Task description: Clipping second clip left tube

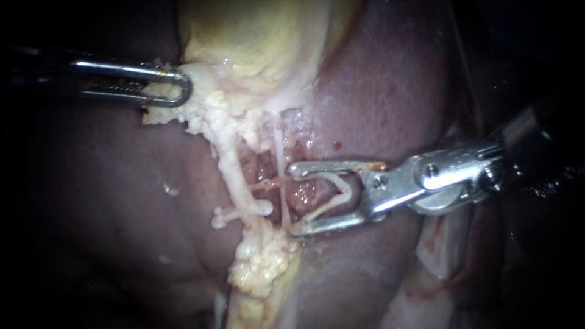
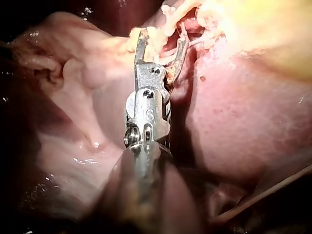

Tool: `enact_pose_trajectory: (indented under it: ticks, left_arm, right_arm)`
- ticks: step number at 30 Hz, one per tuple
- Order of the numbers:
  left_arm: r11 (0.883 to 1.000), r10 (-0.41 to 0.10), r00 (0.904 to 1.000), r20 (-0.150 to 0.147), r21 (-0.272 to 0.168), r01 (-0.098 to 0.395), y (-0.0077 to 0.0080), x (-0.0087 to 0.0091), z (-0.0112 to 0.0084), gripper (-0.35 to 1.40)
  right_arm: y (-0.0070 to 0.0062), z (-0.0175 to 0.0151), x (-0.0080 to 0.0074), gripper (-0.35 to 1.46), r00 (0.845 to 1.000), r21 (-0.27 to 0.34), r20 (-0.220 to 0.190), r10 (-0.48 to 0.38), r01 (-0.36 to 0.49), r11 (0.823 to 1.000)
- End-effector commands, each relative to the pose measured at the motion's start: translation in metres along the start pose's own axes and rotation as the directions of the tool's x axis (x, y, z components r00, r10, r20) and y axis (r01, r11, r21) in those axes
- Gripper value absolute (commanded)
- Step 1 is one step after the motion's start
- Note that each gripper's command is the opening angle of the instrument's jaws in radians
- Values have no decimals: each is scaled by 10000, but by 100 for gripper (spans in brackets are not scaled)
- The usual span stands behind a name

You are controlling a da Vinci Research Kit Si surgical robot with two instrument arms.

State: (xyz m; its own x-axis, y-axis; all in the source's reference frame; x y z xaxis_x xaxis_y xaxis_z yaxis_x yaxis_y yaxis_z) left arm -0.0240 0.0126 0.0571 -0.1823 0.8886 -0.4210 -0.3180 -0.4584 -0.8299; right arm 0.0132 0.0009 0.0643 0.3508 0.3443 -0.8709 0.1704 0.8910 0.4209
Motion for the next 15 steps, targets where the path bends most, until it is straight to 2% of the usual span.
enact_pose_trajectory:
  ticks: [1,15]
  left_arm:
    - [10000,4,10000,-1,5,-4,0,0,0,-35]
    - [10000,6,10000,-7,17,-6,1,-1,2,-35]
  right_arm:
    - [1,4,-2,48,10000,14,15,80,-80,10000]
    - [14,53,-14,48,9985,470,-188,520,-511,9976]
